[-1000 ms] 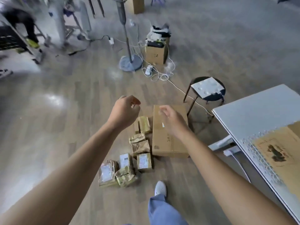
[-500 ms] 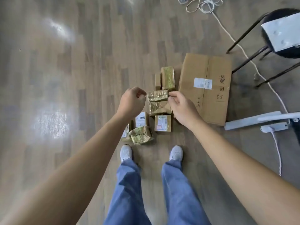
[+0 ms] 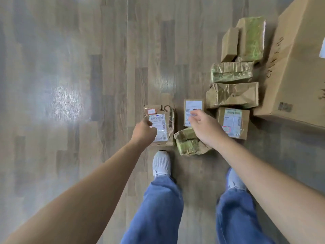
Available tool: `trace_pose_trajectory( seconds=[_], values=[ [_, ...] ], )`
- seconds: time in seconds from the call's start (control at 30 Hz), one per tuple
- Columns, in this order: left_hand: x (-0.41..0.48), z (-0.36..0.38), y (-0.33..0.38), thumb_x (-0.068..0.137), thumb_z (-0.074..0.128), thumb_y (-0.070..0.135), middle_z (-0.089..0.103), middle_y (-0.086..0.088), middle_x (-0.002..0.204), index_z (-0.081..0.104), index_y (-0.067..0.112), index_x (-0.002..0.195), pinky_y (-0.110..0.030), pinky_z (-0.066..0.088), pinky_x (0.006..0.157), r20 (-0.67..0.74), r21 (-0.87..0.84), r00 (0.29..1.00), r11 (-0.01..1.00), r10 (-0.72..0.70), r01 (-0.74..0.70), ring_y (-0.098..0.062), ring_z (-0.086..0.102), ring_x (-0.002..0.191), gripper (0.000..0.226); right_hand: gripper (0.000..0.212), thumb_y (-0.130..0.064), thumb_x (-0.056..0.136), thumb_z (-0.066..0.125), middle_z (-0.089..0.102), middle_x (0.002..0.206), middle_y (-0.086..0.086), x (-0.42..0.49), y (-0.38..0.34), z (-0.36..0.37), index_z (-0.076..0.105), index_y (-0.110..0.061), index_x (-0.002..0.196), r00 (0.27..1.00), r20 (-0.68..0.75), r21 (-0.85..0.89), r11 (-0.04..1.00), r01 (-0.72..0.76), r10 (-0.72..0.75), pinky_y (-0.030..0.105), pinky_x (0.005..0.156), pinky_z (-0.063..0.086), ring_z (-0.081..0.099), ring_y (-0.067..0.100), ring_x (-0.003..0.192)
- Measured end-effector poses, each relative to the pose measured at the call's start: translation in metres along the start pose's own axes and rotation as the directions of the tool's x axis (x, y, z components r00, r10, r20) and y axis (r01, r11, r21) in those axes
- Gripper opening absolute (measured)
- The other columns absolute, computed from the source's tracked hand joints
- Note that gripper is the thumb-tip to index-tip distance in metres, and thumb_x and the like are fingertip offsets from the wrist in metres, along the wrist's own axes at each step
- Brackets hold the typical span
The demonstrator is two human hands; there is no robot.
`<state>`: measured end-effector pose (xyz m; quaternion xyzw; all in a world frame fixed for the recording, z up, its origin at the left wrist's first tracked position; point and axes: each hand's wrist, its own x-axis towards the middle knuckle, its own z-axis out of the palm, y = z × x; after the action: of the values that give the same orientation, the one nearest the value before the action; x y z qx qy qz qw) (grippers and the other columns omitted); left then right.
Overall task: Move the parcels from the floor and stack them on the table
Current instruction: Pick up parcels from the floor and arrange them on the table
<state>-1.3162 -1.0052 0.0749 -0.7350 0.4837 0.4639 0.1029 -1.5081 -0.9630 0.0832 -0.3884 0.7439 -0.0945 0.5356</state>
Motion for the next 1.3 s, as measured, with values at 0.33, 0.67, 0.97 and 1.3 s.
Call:
trace_pose_trajectory(
  seconds=[0.33, 0.67, 0.97, 1.3],
  values=[
    [0.136, 0.046, -0.082, 0.089, 0.058, 0.016, 0.063, -0.005, 0.104, 0.053, 0.012, 0.110, -0.035, 0.054, 0.080, 0.158, -0.059, 0.979, 0.988, -0.131, 0.141, -0.020, 0.062, 0.091, 0.022, 0.061, -0.037, 0.102, 0.038, 0.045, 0.145, 0.008, 0.142, 0.026, 0.100, 0.010, -0.024, 0.155, 0.985, 0.167, -0.218, 0.976, 0.001, 0.037, 0.031, 0.082, 0.039, 0.055, 0.025, 0.109],
    [0.060, -0.039, 0.008, 0.084, 0.063, 0.026, 0.062, 0.000, 0.107, 0.051, 0.022, 0.116, -0.038, 0.051, 0.083, -0.175, -0.046, 0.973, 0.985, 0.154, -0.164, -0.022, 0.061, 0.095, 0.035, 0.059, -0.040, 0.098, 0.045, 0.053, 0.134, 0.008, 0.066, -0.060, 0.014, 0.021, -0.033, 0.151, 0.999, 0.004, 0.070, 0.997, -0.036, 0.036, 0.039, 0.086, 0.049, 0.062, 0.029, 0.100],
    [-0.194, -0.164, 0.252, 0.080, 0.070, 0.024, 0.066, 0.005, 0.099, 0.064, 0.023, 0.108, -0.032, 0.047, 0.076, -0.093, 0.042, 0.768, 0.773, 0.633, -0.632, -0.018, 0.061, 0.088, 0.028, 0.040, -0.035, 0.098, 0.047, 0.058, 0.101, -0.006, -0.189, -0.168, -0.229, 0.039, -0.026, 0.136, 0.843, -0.483, 0.308, 0.947, -0.090, 0.237, 0.026, 0.063, 0.049, 0.060, 0.020, 0.083],
    [-0.478, -0.129, 0.415, 0.077, 0.073, 0.020, 0.057, 0.009, 0.084, 0.067, 0.023, 0.085, -0.035, 0.050, 0.070, 0.115, 0.121, 0.168, 0.154, 0.979, -0.981, -0.022, 0.059, 0.082, 0.010, 0.027, -0.047, 0.096, 0.046, 0.063, 0.094, -0.001, -0.484, -0.112, -0.381, 0.055, -0.022, 0.101, 0.580, -0.719, 0.491, 0.871, 0.031, 0.384, 0.039, 0.085, 0.051, 0.062, 0.023, 0.091]
  ],
)
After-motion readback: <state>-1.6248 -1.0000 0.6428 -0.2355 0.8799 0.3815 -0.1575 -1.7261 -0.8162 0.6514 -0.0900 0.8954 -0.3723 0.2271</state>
